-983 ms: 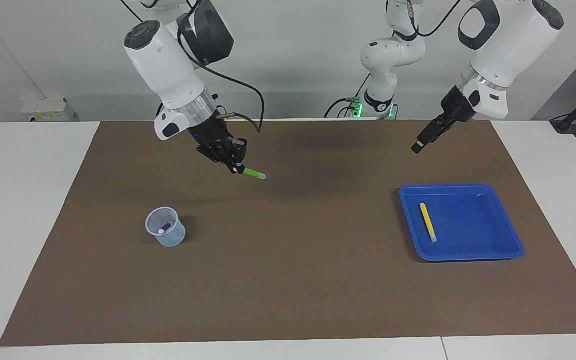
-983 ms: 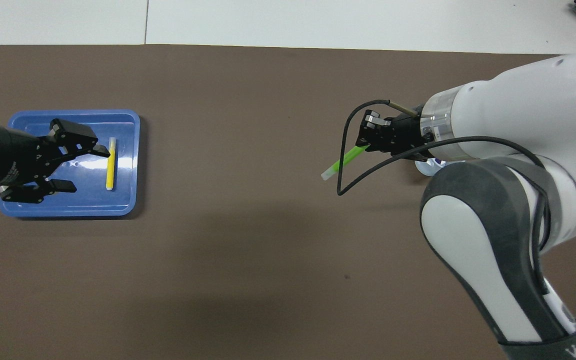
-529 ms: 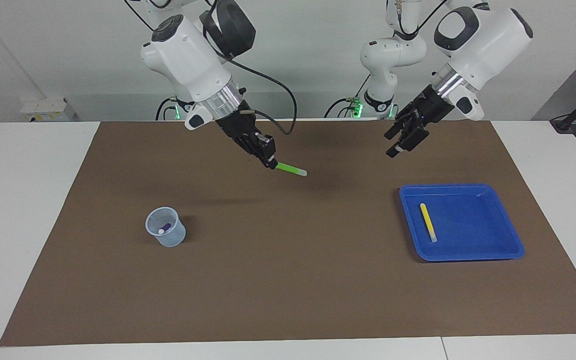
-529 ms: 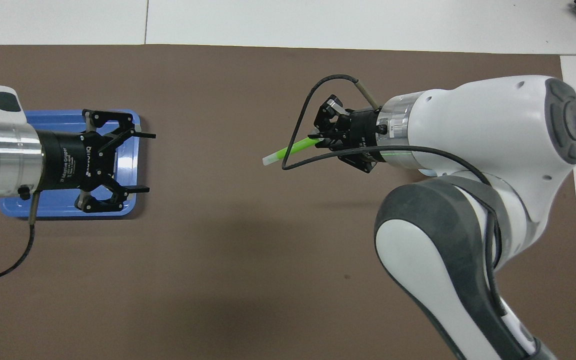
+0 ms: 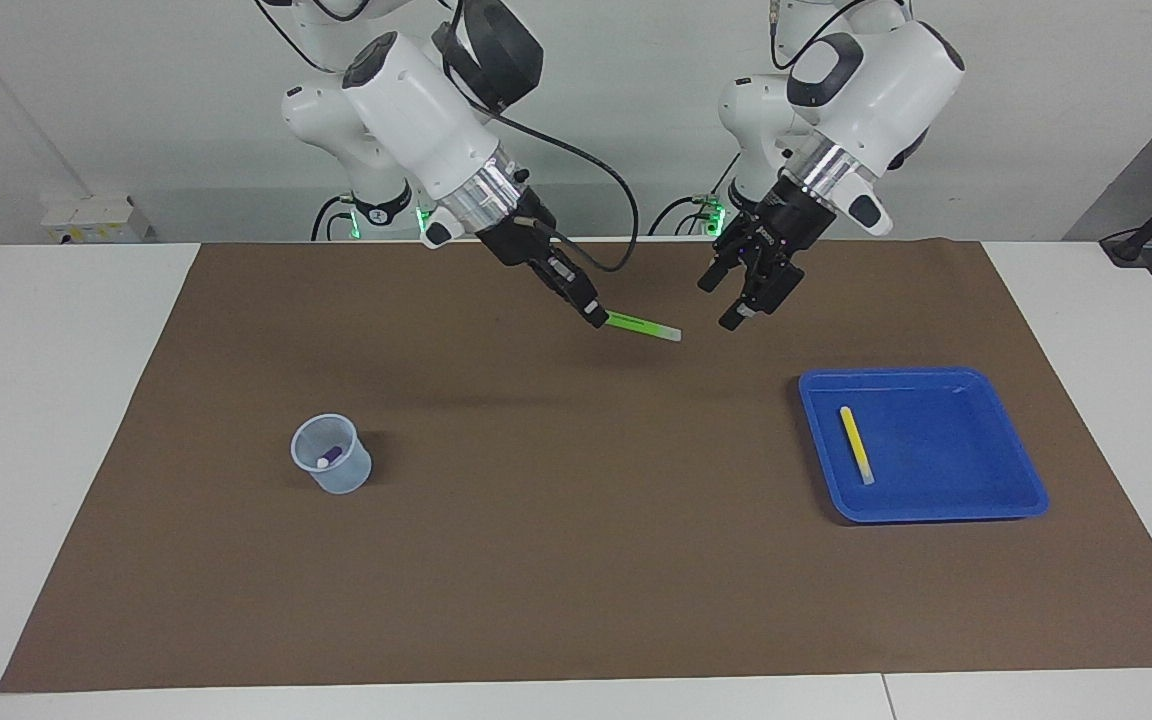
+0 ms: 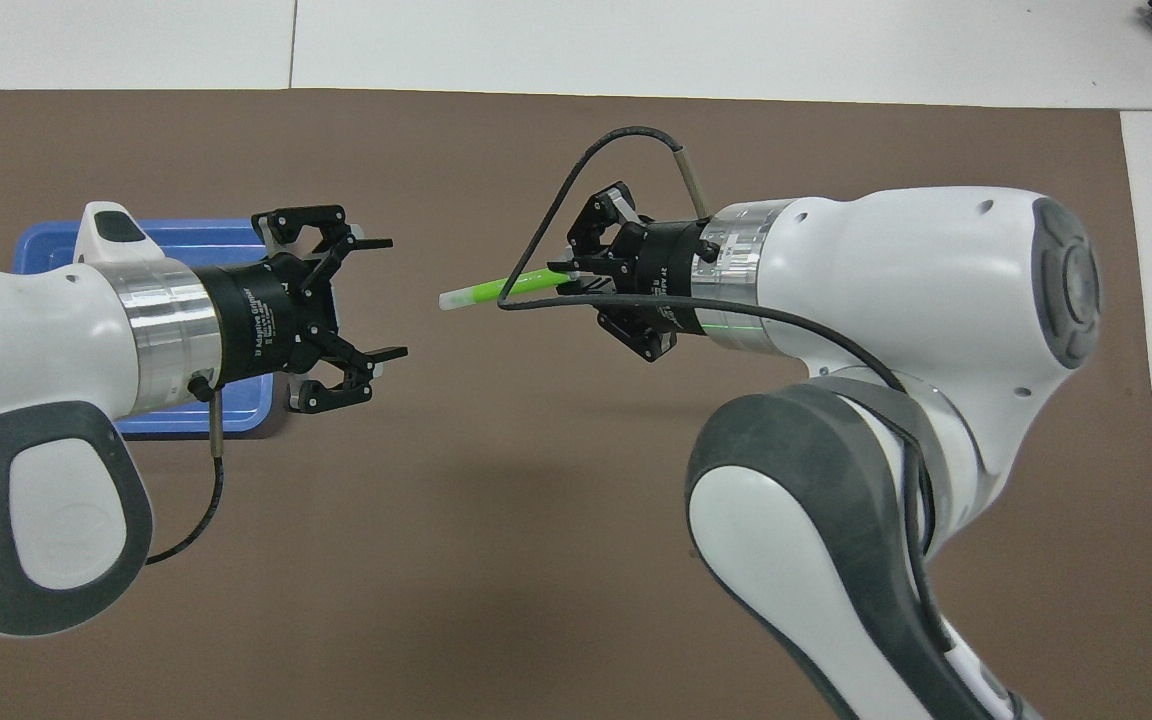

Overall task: Right arm passes pens to left for tray arrangement
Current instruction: 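Carry the green pen toward the left gripper while the left gripper approaches, then close the left gripper on the green pen near the right gripper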

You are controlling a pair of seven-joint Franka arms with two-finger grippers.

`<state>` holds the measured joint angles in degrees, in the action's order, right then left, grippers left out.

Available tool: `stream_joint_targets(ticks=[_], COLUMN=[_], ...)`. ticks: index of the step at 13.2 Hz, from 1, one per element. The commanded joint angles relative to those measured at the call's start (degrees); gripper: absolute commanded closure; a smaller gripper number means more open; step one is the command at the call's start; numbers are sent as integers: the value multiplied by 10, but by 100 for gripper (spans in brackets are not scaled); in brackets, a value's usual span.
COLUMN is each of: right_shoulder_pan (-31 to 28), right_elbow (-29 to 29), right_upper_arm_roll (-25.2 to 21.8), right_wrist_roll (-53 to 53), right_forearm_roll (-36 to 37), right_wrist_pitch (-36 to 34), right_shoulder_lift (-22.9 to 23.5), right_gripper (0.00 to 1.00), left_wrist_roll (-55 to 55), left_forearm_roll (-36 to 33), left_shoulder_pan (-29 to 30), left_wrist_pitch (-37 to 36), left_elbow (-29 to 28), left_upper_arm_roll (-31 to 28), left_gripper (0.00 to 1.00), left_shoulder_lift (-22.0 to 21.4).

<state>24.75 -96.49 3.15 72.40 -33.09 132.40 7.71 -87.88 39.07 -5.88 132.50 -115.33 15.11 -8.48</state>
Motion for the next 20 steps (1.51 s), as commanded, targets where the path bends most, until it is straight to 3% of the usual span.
stream_joint_targets(ticks=[1, 12, 15, 17, 18, 20], right_shoulder_pan=[4, 33, 33, 33, 33, 32], right_elbow=[-7, -12, -12, -12, -12, -12], right_upper_arm_roll=[2, 1, 1, 1, 1, 1], right_wrist_roll=[16, 20, 20, 20, 19, 19], right_forearm_roll=[-16, -50, -50, -50, -50, -50], right_wrist_pitch=[23, 57, 57, 56, 56, 56], right_shoulder_lift=[1, 4, 4, 4, 4, 4], right_gripper=[100, 100, 100, 100, 100, 100], left_wrist_roll=[-38, -60, -65, -62, -62, -60], left_forearm_roll=[9, 9, 9, 9, 9, 9], left_shoulder_pan=[-25, -66, -63, -57, -55, -55], left_wrist_pitch=[30, 115, 106, 57, 51, 60], left_elbow=[-17, -69, -54, -38, -35, -35], left_upper_arm_roll=[-7, -6, -6, -11, -13, -13], left_gripper=[8, 25, 24, 24, 30, 60], left_shoulder_lift=[-11, -7, -7, -11, -11, -10])
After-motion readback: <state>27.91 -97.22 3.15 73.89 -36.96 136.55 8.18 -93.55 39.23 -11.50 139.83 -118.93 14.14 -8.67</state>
